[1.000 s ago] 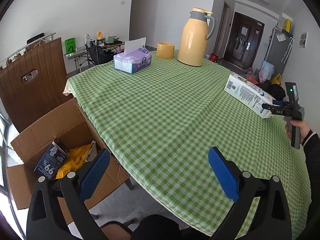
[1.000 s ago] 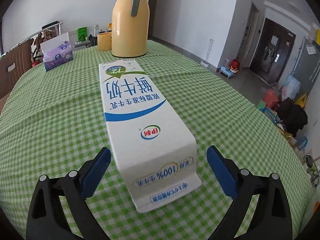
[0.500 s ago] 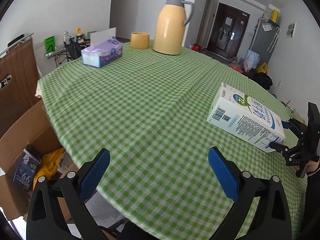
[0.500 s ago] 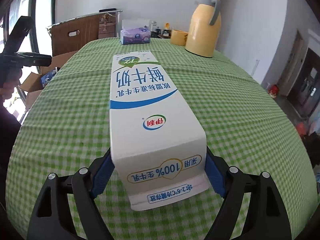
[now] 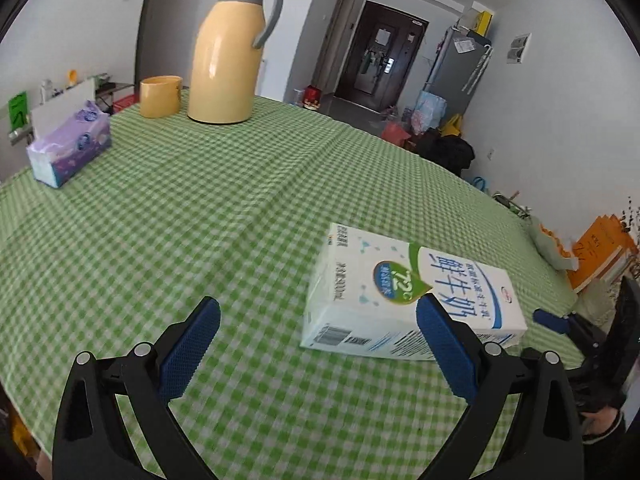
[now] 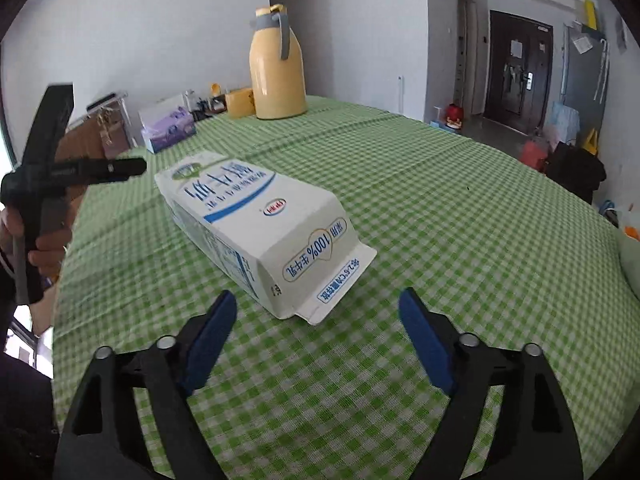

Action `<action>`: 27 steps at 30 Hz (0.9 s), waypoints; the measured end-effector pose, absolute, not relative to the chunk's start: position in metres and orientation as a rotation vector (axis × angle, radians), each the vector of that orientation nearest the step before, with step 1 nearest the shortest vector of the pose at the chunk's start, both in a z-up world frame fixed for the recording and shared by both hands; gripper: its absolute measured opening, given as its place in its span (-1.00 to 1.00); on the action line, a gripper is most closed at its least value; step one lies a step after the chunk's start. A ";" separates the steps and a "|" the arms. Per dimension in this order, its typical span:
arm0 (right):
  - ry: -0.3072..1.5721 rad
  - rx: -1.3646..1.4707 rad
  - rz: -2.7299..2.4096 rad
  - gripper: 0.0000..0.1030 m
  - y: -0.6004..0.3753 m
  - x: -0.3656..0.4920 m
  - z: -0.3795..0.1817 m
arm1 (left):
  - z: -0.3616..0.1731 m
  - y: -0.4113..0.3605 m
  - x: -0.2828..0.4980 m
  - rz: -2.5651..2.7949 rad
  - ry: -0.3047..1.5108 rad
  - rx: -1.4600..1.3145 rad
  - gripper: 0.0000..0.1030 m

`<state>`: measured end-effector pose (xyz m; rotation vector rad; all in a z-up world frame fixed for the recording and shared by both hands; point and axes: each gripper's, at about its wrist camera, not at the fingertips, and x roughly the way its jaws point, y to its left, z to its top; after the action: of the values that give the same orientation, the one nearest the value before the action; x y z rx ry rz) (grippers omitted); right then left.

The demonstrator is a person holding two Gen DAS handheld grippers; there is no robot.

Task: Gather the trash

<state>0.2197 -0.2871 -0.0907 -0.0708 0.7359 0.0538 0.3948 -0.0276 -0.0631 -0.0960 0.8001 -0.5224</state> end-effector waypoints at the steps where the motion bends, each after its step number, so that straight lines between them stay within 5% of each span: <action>1: 0.749 -0.088 0.000 0.22 -0.286 0.225 -0.096 | -0.065 -0.030 0.400 -0.524 0.805 -0.104 0.79; 5: 0.788 0.068 -0.013 0.08 -0.295 0.248 -0.107 | -0.074 -0.045 0.418 -0.611 0.843 -0.158 0.45; 6: 0.791 0.095 -0.014 -0.14 -0.298 0.254 -0.108 | -0.078 -0.050 0.419 -0.631 0.858 -0.168 0.24; 8: 0.789 0.210 0.021 -0.57 -0.308 0.263 -0.110 | -0.082 -0.053 0.421 -0.631 0.856 -0.197 0.21; 19: 0.739 0.158 0.045 -0.59 -0.305 0.264 -0.072 | -0.055 -0.024 0.396 -0.619 0.808 -0.226 -0.07; 27: 0.722 0.047 0.277 -0.59 -0.192 0.298 -0.049 | -0.034 0.098 0.339 -0.378 0.748 -0.320 -0.09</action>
<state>0.2983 -0.1920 -0.0488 0.0465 0.7217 0.2773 0.3388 0.0985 -0.0340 -0.3198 0.7480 -0.3784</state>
